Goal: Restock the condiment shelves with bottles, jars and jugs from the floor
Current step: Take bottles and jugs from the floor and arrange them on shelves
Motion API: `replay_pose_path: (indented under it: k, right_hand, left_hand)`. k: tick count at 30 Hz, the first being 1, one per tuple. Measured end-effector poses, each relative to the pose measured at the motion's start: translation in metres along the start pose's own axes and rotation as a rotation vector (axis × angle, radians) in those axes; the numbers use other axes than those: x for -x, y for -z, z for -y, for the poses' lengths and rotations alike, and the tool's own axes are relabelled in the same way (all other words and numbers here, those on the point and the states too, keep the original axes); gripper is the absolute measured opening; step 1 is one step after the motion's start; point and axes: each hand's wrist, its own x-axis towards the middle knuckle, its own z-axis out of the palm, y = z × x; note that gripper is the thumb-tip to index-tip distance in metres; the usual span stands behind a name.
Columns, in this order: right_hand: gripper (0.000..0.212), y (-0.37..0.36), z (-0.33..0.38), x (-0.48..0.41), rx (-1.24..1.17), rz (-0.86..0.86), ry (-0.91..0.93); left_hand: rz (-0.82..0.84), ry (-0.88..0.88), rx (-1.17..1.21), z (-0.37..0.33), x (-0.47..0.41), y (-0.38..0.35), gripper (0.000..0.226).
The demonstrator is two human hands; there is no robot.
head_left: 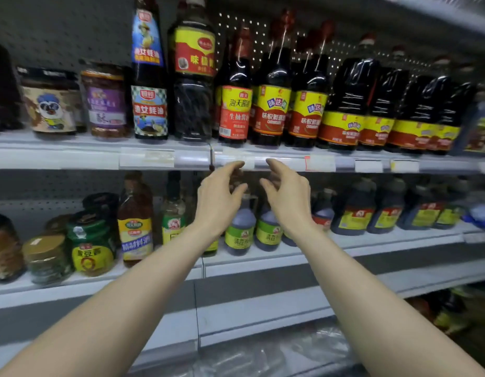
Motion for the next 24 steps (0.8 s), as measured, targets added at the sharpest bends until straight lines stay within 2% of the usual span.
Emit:
replay_pose_path:
  k: [10, 14, 24]
  right_hand:
    - [0.045, 0.066, -0.12, 0.083, 0.108, 0.073, -0.092]
    - [0.049, 0.103, -0.178, 0.128, 0.147, 0.123, -0.104]
    - [0.052, 0.166, -0.319, 0.24, 0.137, 0.292, -0.283]
  left_hand:
    - [0.217, 0.083, 0.025, -0.043, 0.072, -0.106, 0.048]
    - [0.331, 0.127, 0.082, -0.063, 0.117, -0.159, 0.047]
    - [0.643, 0.241, 0.081, -0.095, 0.247, -0.288, 0.054]
